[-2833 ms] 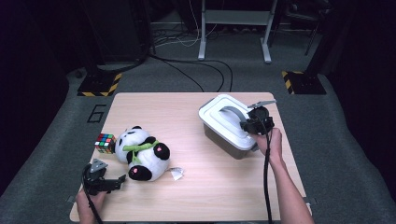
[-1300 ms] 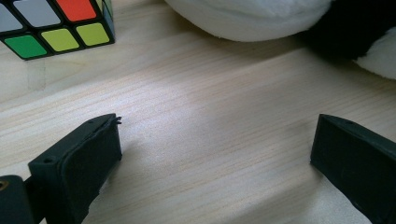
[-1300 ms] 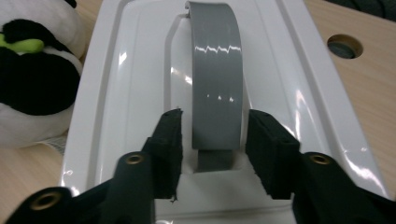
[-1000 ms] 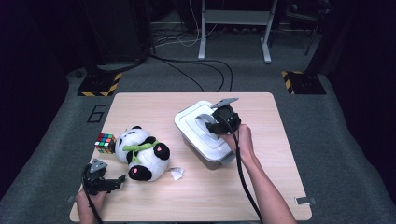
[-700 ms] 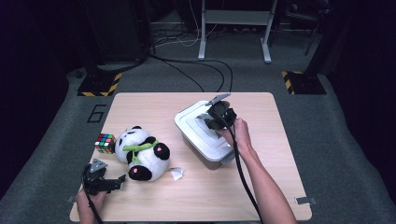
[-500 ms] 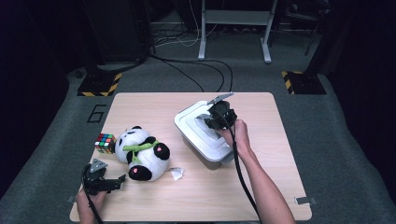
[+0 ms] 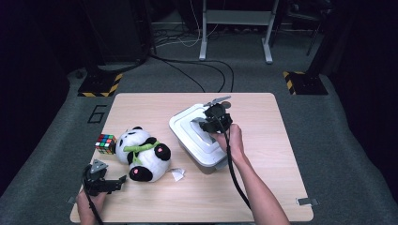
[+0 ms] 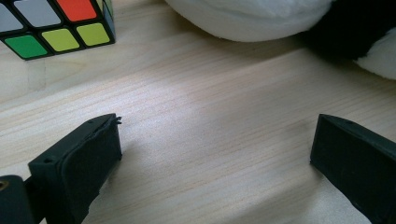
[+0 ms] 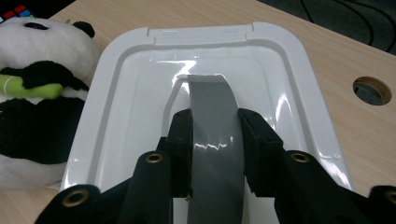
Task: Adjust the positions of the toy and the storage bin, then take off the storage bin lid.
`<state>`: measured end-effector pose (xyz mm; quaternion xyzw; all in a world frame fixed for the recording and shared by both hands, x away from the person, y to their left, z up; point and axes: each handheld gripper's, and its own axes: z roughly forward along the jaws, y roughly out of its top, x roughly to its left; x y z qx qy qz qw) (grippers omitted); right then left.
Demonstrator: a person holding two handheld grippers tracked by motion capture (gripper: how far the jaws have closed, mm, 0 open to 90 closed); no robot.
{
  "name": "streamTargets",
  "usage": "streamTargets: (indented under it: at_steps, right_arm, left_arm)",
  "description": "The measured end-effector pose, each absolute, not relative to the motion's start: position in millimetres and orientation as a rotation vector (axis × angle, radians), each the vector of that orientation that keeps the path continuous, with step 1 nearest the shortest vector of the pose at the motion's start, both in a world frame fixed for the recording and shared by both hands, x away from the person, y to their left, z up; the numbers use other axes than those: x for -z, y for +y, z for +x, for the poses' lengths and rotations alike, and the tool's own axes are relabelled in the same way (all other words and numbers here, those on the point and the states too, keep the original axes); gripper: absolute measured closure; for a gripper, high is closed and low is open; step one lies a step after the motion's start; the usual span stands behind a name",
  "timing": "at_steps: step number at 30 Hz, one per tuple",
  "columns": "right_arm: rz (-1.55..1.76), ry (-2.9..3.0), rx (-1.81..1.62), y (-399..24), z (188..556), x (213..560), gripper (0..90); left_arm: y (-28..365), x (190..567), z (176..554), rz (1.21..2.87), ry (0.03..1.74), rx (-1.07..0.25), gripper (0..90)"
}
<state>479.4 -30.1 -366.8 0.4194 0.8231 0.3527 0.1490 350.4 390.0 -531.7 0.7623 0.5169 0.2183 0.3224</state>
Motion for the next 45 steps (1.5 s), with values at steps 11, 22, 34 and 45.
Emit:
streamTargets:
  at_steps: [11, 22, 34, 45]
  right_arm:
    - [1.267, 2.331, -1.015, -8, 468, 368, 66.9]
    - [1.262, 2.317, -0.963, 5, 463, 367, 66.9]
    - [1.223, 2.324, -0.96, 3, 464, 364, 66.9]
    - [1.19, 2.287, -0.968, -10, 460, 346, 66.9]
  left_arm:
    - [390, 532, 350, 2.001, 1.357, -0.573, 1.5]
    - [390, 532, 350, 2.001, 1.357, -0.573, 1.6]
    - [390, 532, 351, 1.998, 1.356, -0.577, 1.9]
    - [390, 532, 351, 1.997, 1.354, -0.579, 2.0]
